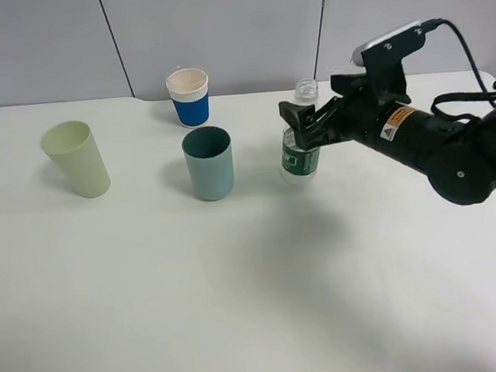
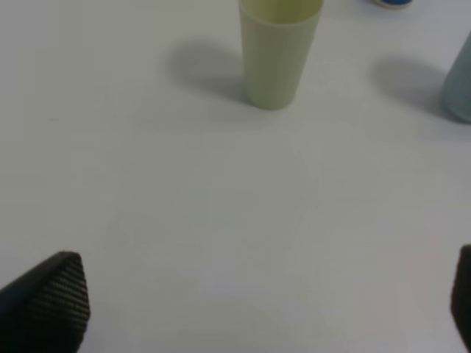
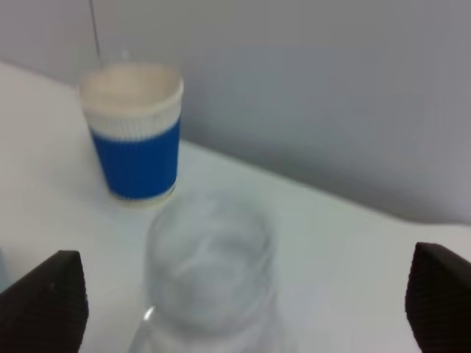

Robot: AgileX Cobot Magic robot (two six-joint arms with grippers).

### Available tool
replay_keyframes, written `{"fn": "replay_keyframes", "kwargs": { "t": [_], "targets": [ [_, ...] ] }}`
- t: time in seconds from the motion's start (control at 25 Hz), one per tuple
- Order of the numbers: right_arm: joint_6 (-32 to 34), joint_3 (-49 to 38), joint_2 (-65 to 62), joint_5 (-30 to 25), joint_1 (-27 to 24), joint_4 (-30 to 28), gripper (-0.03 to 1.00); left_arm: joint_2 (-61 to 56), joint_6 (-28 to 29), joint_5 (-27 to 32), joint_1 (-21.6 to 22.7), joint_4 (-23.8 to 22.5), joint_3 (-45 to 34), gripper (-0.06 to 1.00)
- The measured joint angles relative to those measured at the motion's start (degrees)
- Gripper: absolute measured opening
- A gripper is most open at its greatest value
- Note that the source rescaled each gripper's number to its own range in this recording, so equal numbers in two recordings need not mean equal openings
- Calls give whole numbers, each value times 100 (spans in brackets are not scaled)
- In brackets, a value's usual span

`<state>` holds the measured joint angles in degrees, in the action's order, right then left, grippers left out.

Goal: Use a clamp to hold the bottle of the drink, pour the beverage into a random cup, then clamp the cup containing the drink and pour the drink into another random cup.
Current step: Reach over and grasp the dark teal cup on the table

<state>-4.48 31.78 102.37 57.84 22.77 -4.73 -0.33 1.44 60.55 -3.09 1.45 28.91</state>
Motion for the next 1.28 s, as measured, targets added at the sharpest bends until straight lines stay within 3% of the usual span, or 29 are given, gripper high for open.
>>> {"fn": "replay_keyframes", "kwargs": {
  "t": [0.16,0.4,0.64,0.84,0.96,1.28],
  "targets": [
    [-101,-60,-811,-666,0,24,82,0,0,0,0,0,0,100],
    [-375,-72,-1983,-2154,0,91,82,0,0,0,0,0,0,100],
    [-1125,-76,-3094,-2765,-22,367,82,0,0,0,0,0,0,100],
    [-1203,-78,-3960,-3371,-355,317,82,0,0,0,0,0,0,100],
    [-1068,-78,-4490,-3988,-623,34,82,0,0,0,0,0,0,100],
    [159,-83,-5860,-5878,-1671,-925,82,0,0,0,0,0,0,100]
  ]
}}
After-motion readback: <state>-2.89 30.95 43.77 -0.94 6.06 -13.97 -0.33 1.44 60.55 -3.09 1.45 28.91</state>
